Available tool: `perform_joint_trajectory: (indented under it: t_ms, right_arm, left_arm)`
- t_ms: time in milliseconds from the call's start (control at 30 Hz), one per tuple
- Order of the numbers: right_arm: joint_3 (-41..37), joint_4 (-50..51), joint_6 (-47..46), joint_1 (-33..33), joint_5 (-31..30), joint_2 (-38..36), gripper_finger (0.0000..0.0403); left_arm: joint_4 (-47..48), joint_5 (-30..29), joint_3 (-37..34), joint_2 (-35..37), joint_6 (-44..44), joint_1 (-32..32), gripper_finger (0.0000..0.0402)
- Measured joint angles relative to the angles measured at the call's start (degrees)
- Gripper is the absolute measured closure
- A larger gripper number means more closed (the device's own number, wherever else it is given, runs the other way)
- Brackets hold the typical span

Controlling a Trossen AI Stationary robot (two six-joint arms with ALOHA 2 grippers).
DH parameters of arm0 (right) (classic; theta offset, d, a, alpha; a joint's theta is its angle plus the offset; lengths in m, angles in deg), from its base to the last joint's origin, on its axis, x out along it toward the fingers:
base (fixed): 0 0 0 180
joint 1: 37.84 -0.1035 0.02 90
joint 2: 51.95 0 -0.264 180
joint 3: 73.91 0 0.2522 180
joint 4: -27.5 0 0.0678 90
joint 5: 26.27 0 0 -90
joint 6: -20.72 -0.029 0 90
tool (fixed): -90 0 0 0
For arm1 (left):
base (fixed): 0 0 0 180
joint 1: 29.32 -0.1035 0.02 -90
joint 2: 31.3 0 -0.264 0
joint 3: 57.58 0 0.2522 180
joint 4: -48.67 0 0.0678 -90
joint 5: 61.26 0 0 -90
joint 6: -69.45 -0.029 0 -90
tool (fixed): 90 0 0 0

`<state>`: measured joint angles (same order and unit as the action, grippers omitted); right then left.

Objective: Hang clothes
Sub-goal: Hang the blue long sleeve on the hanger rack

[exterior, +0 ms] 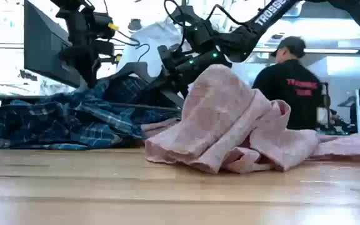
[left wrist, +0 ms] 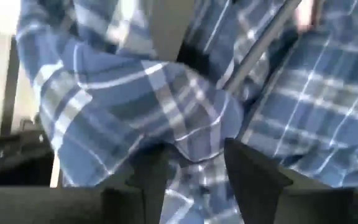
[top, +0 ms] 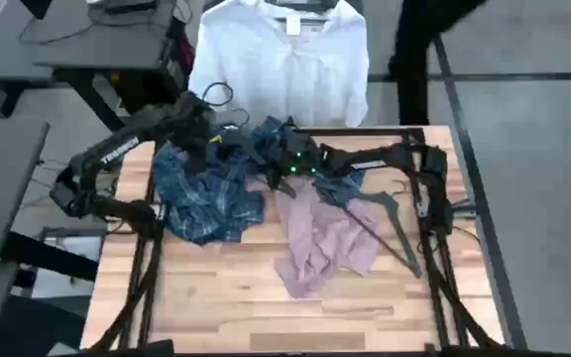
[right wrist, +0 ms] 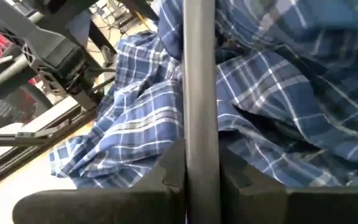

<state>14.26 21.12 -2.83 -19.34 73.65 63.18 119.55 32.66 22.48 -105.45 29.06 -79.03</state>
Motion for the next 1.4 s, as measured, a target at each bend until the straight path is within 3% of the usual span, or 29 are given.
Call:
perform_joint_trajectory:
  t_ms: [200,367,633,767,1033,1267,1400]
  right_arm:
    - [0.00,-0.03,0.84,-0.14,0.92,0.00,0.0377]
    - [0.00,0.37,1.36,-0.52,1.60,-0.09,0.0377]
    - [0.02,1.20,1.86,-0.17,2.68,-0.11,0.0377]
    - [0.02,1.67,1.85,-0.02,2.68,-0.11,0.0377]
    - [0.02,1.84,1.81,-0.07,2.46,-0.11,0.0377]
    - [0.02,1.68,3.06,-0.02,2.16,-0.09,0.0377]
    - [0.02,1.62,3.13,-0.02,2.16,-0.07,0.0377]
  left_arm:
    - [-2.46,5.04,0.00,0.00,-1.90,3.21,0.0260]
    - [-0.97,-0.70,4.19,-0.02,1.52,6.58,0.0260]
    - [4.47,-1.57,13.90,0.04,7.13,8.24,0.0260]
    - [7.94,-5.27,15.53,0.04,9.17,8.24,0.0260]
    - [10.62,-11.71,15.59,0.39,9.56,6.65,0.0260]
    - [14.47,-10.93,10.77,-0.96,7.49,0.34,0.0260]
    - [11.39,-8.13,7.59,-0.93,3.69,-1.95,0.0260]
